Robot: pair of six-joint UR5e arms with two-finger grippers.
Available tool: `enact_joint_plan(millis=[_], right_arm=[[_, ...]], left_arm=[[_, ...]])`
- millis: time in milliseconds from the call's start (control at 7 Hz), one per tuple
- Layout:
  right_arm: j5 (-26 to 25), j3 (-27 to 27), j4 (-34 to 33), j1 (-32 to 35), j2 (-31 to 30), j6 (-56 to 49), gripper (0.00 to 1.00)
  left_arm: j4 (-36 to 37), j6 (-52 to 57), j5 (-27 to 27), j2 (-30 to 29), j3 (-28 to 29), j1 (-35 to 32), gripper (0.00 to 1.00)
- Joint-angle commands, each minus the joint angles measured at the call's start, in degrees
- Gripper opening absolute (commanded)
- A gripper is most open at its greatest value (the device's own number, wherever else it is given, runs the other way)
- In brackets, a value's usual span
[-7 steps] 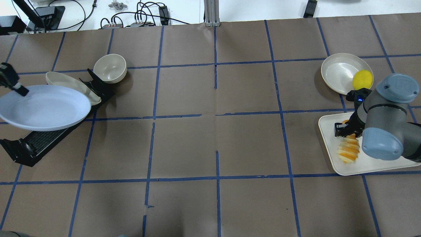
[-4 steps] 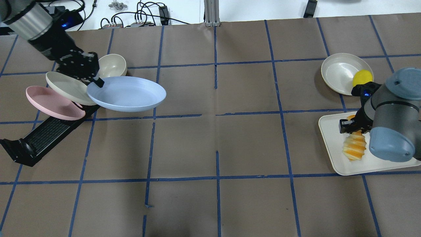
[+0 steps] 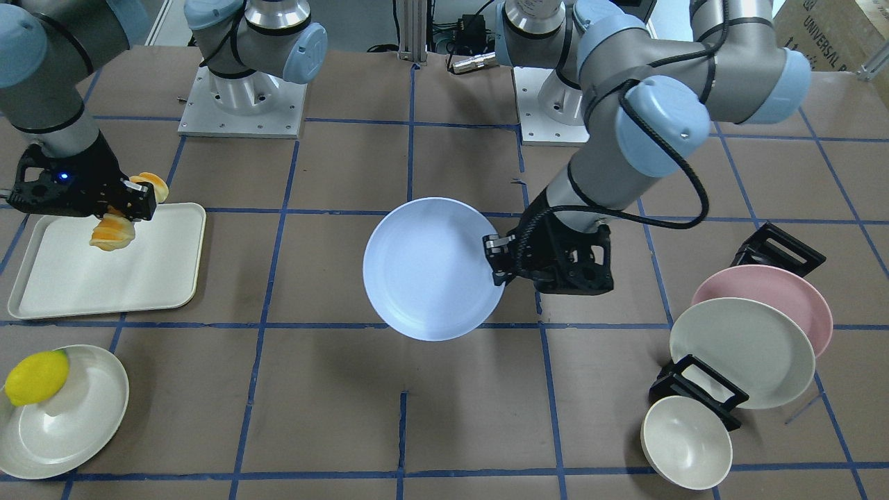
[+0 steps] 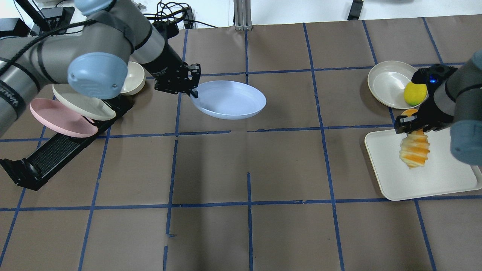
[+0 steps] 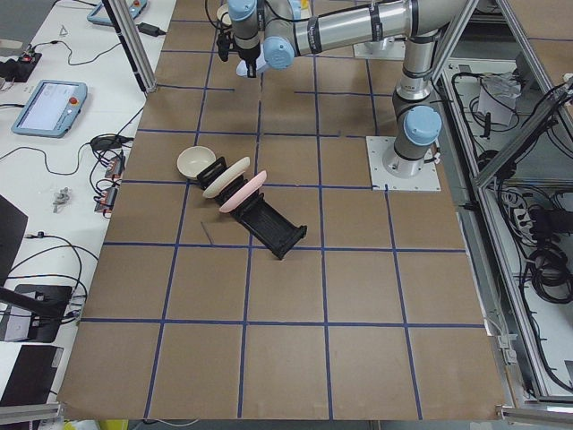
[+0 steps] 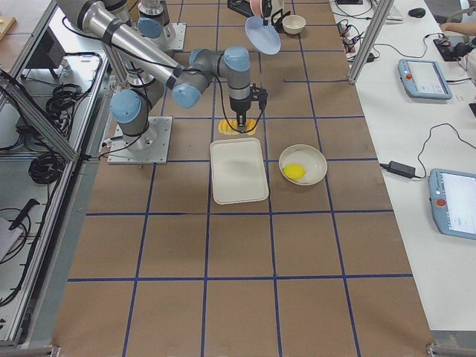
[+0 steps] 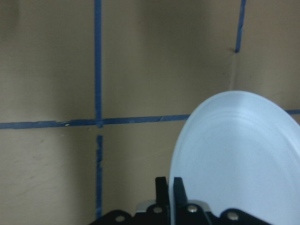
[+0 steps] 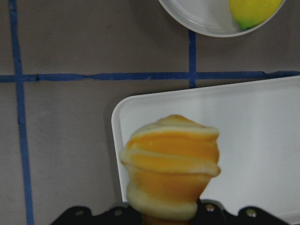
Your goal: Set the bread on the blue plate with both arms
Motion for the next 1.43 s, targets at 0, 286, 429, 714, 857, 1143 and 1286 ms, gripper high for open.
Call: enact_joint_plan(millis=[0,286,429,714,857,1143,1286], right_arm=[[0.6,-13.0,10.0,6.2,4.0,0.6,0.08],[0.5,-17.6,10.2,15.3,6.6,6.8,0.09],[0.6,-17.7,10.0,20.0,8.0,14.9,0.09],[0.3,-17.3,8.9,28.0,12.0,27.1,0.09],[0.3,-16.7,6.9,31.7,14.1,28.9,0.09],[0.5,-17.0,1.6,36.7,20.4,27.7,0.09],[0.5,-17.7,-0.4,38.6,22.7,27.5,0.09]], left_arm=[[7.5,-4.5,0.4,-2.3,-1.9,-4.3,0.71],[7.8,-4.3,0.5,-2.4,-2.5,-3.8,1.00],[7.5,-2.2,0.5,-2.4,-1.8,-2.2,1.00],[-3.7,25.1,0.5,-0.8,-1.5,10.4,1.00],[-9.2,29.2,2.5,1.0,-1.0,15.8,1.00],[-15.5,29.2,8.6,7.7,-0.6,17.1,1.00],[-18.0,29.2,8.7,10.5,-0.6,17.1,1.00]])
